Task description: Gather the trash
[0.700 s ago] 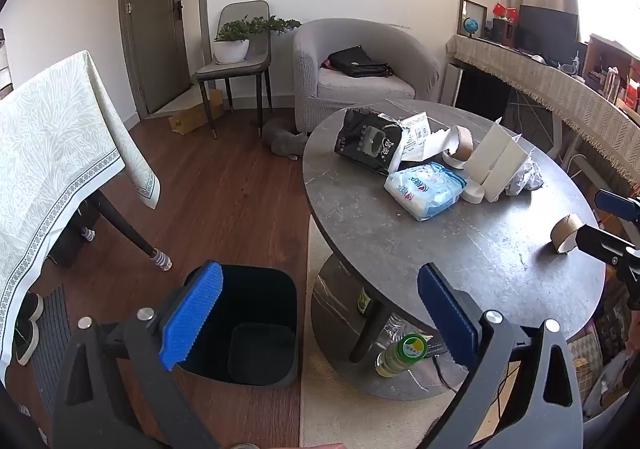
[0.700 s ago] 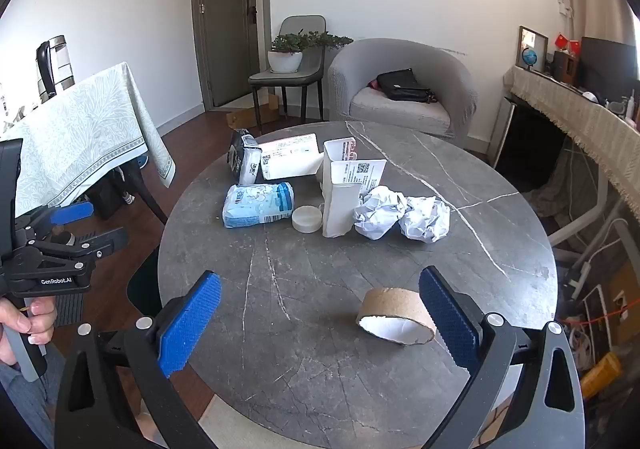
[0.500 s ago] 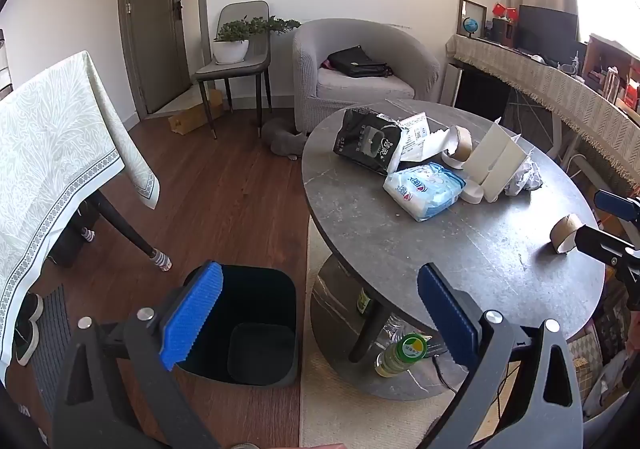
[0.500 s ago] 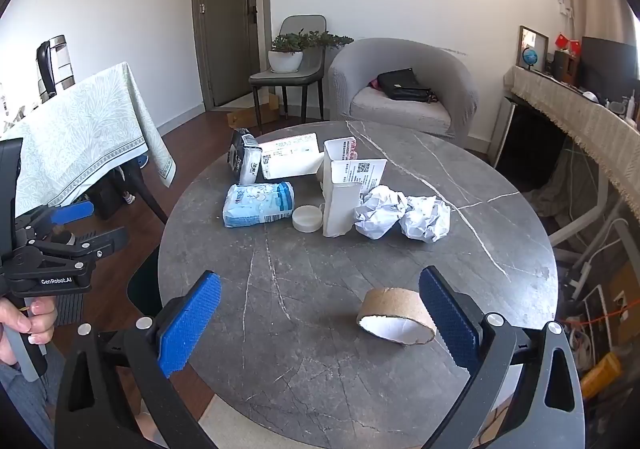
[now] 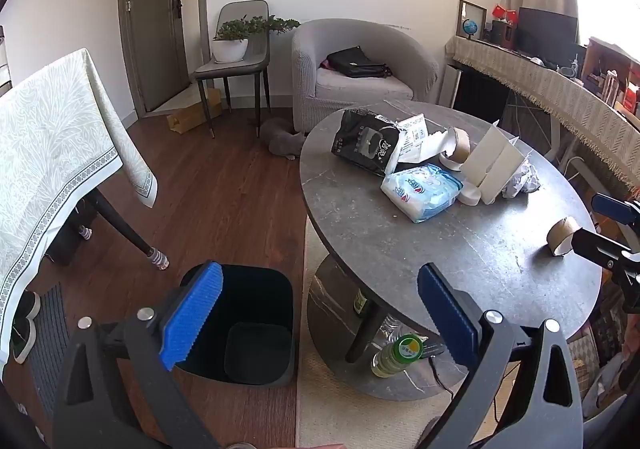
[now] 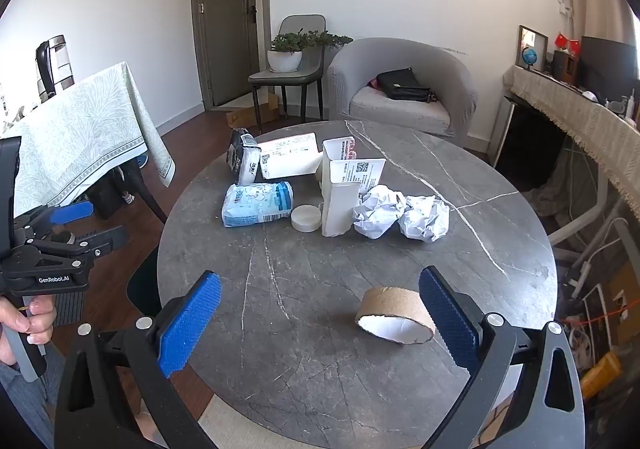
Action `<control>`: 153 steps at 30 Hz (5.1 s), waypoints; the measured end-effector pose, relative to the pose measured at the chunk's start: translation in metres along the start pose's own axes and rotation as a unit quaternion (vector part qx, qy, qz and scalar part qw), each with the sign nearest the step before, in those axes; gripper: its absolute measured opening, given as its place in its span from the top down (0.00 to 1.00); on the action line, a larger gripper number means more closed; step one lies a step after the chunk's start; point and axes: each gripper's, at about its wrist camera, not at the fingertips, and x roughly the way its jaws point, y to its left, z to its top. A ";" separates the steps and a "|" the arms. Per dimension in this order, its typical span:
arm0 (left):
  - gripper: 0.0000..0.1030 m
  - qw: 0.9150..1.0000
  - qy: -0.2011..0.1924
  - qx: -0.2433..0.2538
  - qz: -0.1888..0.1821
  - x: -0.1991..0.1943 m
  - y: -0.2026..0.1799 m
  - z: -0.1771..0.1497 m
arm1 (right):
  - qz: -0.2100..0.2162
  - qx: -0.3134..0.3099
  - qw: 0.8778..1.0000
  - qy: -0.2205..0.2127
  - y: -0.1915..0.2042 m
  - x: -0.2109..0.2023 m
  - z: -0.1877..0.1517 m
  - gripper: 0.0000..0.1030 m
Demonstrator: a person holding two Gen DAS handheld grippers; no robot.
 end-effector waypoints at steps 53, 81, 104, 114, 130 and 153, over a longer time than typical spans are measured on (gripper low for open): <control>0.03 1.000 0.000 -0.002 -0.002 -0.001 0.001 0.002 | -0.003 0.001 1.000 0.005 -0.002 0.001 -0.002 0.03; 0.03 1.000 -0.002 0.022 -0.011 0.004 -0.023 0.009 | -0.038 0.072 0.996 0.042 -0.045 0.016 -0.025 0.07; 0.16 0.992 0.010 0.097 -0.078 0.039 -0.057 0.029 | -0.030 0.120 0.991 0.060 -0.066 0.048 -0.025 0.43; 0.20 0.983 0.045 0.141 -0.113 0.080 -0.051 0.038 | 0.005 0.132 0.990 0.039 -0.070 0.036 -0.019 0.44; 0.28 0.956 0.064 0.227 -0.173 0.128 -0.063 0.056 | 0.040 0.131 0.990 0.030 -0.061 0.040 -0.006 0.44; 0.43 0.938 0.079 0.236 -0.243 0.135 -0.083 0.063 | 0.057 0.126 0.990 0.032 -0.052 0.039 0.003 0.44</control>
